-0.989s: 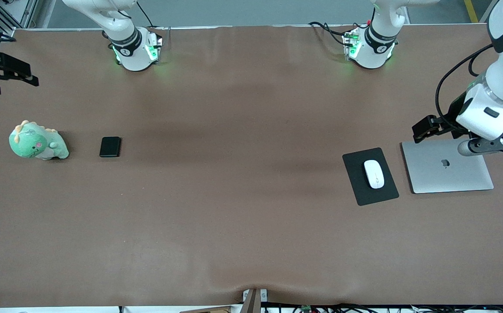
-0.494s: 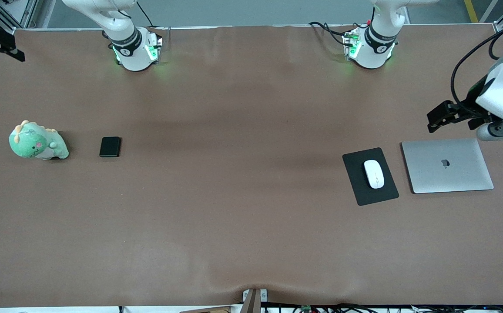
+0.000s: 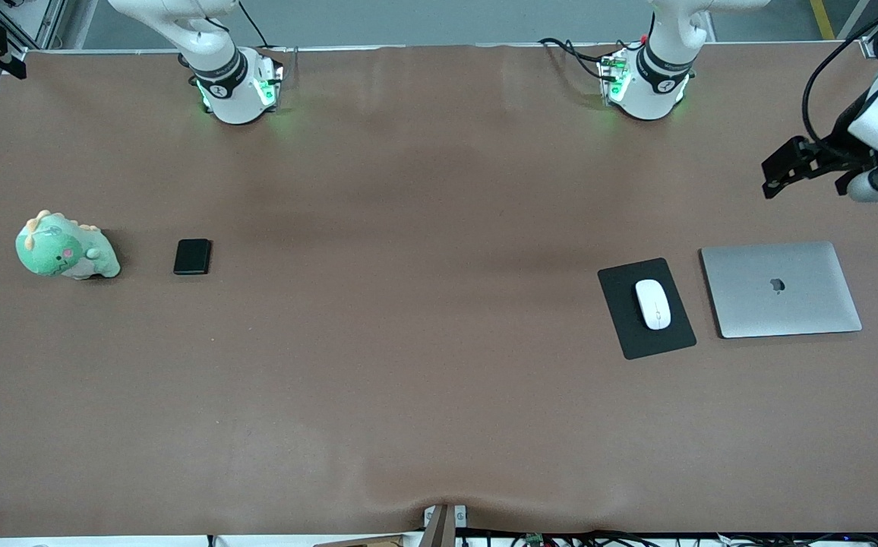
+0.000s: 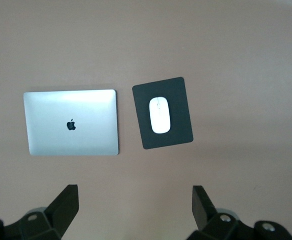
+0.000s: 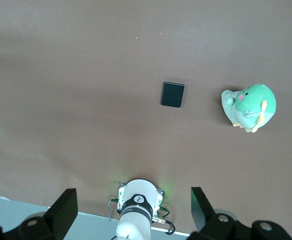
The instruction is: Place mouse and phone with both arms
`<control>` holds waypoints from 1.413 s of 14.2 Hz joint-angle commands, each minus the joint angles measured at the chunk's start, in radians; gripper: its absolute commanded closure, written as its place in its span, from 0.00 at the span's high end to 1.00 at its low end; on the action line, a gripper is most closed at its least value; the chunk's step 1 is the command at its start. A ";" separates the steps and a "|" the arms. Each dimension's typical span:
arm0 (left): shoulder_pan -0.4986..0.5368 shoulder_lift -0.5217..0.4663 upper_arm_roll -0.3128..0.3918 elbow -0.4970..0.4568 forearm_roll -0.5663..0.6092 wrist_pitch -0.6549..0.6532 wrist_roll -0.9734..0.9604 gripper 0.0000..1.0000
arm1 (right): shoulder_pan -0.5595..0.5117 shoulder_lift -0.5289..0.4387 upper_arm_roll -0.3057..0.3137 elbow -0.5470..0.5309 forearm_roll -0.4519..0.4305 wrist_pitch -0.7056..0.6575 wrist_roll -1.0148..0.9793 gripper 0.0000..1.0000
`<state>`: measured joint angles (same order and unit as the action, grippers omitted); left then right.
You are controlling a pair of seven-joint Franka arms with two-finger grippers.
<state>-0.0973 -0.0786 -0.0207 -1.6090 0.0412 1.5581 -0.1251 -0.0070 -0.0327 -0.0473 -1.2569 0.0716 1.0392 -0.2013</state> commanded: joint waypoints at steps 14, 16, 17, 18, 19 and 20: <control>-0.029 -0.073 0.059 -0.083 -0.012 0.002 0.018 1.00 | 0.033 -0.038 -0.009 -0.228 0.005 0.237 0.003 1.00; -0.025 -0.075 0.059 -0.078 -0.012 0.000 0.019 1.00 | 0.041 -0.038 -0.009 -0.227 0.005 0.236 0.003 1.00; -0.025 -0.075 0.059 -0.065 -0.012 -0.001 0.015 1.00 | 0.042 -0.038 -0.009 -0.226 0.005 0.236 0.003 1.00; -0.028 -0.075 0.059 -0.062 -0.009 -0.003 0.013 1.00 | 0.042 -0.036 -0.008 -0.223 0.004 0.236 0.003 1.00; -0.030 -0.073 0.059 -0.062 -0.007 -0.006 0.012 1.00 | 0.042 -0.035 -0.006 -0.220 0.002 0.236 0.002 1.00; -0.032 -0.072 0.057 -0.062 -0.004 -0.006 0.012 1.00 | 0.044 -0.033 -0.005 -0.219 -0.001 0.237 0.002 1.00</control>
<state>-0.1212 -0.1516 0.0326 -1.6849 0.0412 1.5606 -0.1200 0.0271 -0.0369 -0.0495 -1.4517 0.0716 1.2632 -0.2013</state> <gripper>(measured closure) 0.000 0.000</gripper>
